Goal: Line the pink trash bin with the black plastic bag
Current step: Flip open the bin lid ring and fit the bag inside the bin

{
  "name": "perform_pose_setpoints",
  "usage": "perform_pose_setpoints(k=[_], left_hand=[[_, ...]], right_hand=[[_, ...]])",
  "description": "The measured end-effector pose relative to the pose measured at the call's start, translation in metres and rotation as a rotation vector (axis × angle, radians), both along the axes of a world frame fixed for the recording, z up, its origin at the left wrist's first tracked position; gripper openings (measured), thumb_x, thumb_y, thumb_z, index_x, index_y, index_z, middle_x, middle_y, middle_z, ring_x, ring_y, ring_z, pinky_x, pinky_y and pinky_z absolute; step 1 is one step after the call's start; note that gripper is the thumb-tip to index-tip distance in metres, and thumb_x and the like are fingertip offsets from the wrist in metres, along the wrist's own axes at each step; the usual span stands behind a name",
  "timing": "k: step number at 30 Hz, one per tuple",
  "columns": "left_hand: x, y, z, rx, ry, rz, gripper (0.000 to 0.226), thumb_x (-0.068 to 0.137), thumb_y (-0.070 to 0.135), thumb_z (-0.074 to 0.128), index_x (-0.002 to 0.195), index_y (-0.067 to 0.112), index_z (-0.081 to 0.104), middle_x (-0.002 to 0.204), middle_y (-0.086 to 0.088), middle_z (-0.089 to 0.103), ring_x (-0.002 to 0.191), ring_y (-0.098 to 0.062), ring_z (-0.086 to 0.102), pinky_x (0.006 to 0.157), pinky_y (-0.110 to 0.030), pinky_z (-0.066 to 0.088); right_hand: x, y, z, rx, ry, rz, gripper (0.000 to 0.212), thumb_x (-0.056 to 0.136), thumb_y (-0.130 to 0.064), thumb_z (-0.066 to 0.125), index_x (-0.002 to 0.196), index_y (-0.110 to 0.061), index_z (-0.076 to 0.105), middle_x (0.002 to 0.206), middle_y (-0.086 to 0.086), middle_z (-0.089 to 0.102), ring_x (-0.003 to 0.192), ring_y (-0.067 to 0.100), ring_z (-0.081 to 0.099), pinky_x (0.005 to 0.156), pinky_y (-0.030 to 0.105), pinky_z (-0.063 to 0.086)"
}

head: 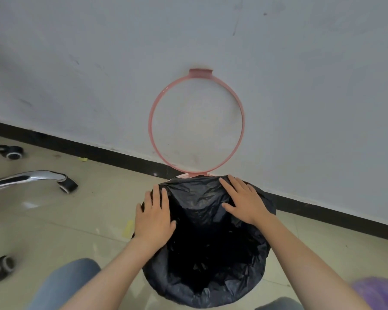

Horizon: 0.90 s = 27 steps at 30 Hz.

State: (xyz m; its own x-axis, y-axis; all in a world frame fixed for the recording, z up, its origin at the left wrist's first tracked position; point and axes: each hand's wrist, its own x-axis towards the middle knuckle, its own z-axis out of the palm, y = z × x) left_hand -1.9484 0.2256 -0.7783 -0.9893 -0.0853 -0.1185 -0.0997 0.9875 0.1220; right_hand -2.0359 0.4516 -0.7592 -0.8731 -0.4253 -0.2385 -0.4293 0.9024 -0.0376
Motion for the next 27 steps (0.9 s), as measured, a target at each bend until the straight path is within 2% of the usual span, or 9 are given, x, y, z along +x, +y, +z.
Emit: perform_pose_setpoints(k=[3, 7, 13, 16, 17, 19, 22, 24, 27], left_hand=[[-0.01, -0.003, 0.003, 0.067, -0.019, 0.03, 0.079, 0.09, 0.032, 0.05, 0.143, 0.005, -0.003, 0.153, -0.016, 0.012, 0.136, -0.033, 0.022, 0.105, -0.04, 0.035], [-0.029, -0.015, 0.006, 0.3, -0.008, 0.08, 0.05, 0.086, 0.007, 0.048, 0.133, 0.011, 0.03, 0.126, -0.015, 0.049, 0.106, -0.033, 0.053, 0.078, -0.038, 0.045], [-0.046, -0.032, 0.008, 1.017, -0.229, 0.376, 0.023, 0.08, 0.0, 0.057, 0.103, 0.0, 0.06, 0.099, -0.018, 0.065, 0.096, -0.035, 0.062, 0.073, -0.031, 0.043], [-0.036, -0.037, 0.017, 1.374, -0.393, 0.445, 0.038, 0.086, 0.022, 0.062, 0.12, 0.007, 0.056, 0.111, -0.013, 0.065, 0.094, -0.025, 0.063, 0.074, -0.031, 0.05], [-0.032, -0.038, 0.018, 1.379, -0.343, 0.462, 0.05, 0.086, 0.03, 0.061, 0.129, 0.008, 0.047, 0.126, -0.014, 0.057, 0.107, -0.026, 0.059, 0.084, -0.035, 0.05], [-0.021, -0.043, 0.017, 1.111, -0.127, 0.472, 0.067, 0.088, 0.04, 0.055, 0.14, 0.011, 0.027, 0.148, -0.013, 0.033, 0.133, -0.03, 0.036, 0.107, -0.043, 0.035], [0.016, -0.041, 0.015, 0.703, 0.088, 0.378, 0.07, 0.089, 0.038, 0.052, 0.142, 0.007, 0.02, 0.153, -0.013, 0.023, 0.141, -0.03, 0.017, 0.115, -0.046, 0.02], [0.042, -0.034, 0.011, 0.78, 0.052, 0.357, 0.07, 0.088, 0.033, 0.055, 0.143, 0.008, 0.02, 0.153, -0.012, 0.023, 0.141, -0.028, 0.018, 0.116, -0.044, 0.019], [0.059, -0.02, 0.004, 1.155, 0.027, 0.345, 0.057, 0.085, 0.017, 0.061, 0.134, 0.022, 0.032, 0.142, -0.004, 0.042, 0.131, -0.025, 0.039, 0.11, -0.044, 0.034]], right_hand=[[-0.006, -0.006, 0.003, -0.136, -0.126, -0.088, 0.073, 0.09, -0.039, 0.049, 0.144, -0.03, 0.002, 0.157, 0.005, 0.008, 0.141, 0.027, 0.017, 0.113, 0.044, 0.026], [-0.015, -0.015, 0.004, -0.288, -0.191, -0.217, 0.07, 0.086, -0.036, 0.056, 0.142, -0.032, 0.015, 0.141, 0.01, 0.037, 0.127, 0.029, 0.039, 0.099, 0.042, 0.041], [-0.029, -0.021, 0.003, -0.334, -0.318, -0.319, 0.067, 0.082, -0.037, 0.062, 0.137, -0.029, 0.025, 0.131, 0.013, 0.047, 0.116, 0.032, 0.05, 0.098, 0.043, 0.043], [-0.027, -0.017, 0.014, -0.481, -0.455, -0.364, 0.068, 0.084, -0.039, 0.06, 0.14, -0.024, 0.023, 0.145, 0.011, 0.036, 0.129, 0.028, 0.039, 0.108, 0.044, 0.034], [-0.021, -0.016, 0.019, -0.416, -0.378, -0.357, 0.069, 0.086, -0.045, 0.055, 0.142, -0.025, 0.018, 0.149, 0.011, 0.029, 0.134, 0.029, 0.031, 0.11, 0.046, 0.03], [0.002, -0.011, 0.029, -0.247, -0.109, -0.342, 0.064, 0.09, -0.051, 0.042, 0.143, -0.028, 0.015, 0.152, 0.012, 0.022, 0.139, 0.031, 0.019, 0.112, 0.05, 0.024], [0.056, 0.004, 0.033, -0.26, 0.011, -0.375, 0.059, 0.092, -0.05, 0.038, 0.143, -0.028, 0.018, 0.154, 0.011, 0.019, 0.142, 0.028, 0.013, 0.114, 0.05, 0.021], [0.085, 0.014, 0.026, -0.267, -0.019, -0.415, 0.061, 0.091, -0.05, 0.04, 0.143, -0.029, 0.016, 0.155, 0.009, 0.015, 0.143, 0.028, 0.009, 0.115, 0.049, 0.019], [0.102, 0.022, 0.006, -0.352, -0.083, -0.543, 0.072, 0.088, -0.047, 0.048, 0.144, -0.031, 0.005, 0.157, 0.007, 0.005, 0.143, 0.029, 0.001, 0.115, 0.05, 0.014]])
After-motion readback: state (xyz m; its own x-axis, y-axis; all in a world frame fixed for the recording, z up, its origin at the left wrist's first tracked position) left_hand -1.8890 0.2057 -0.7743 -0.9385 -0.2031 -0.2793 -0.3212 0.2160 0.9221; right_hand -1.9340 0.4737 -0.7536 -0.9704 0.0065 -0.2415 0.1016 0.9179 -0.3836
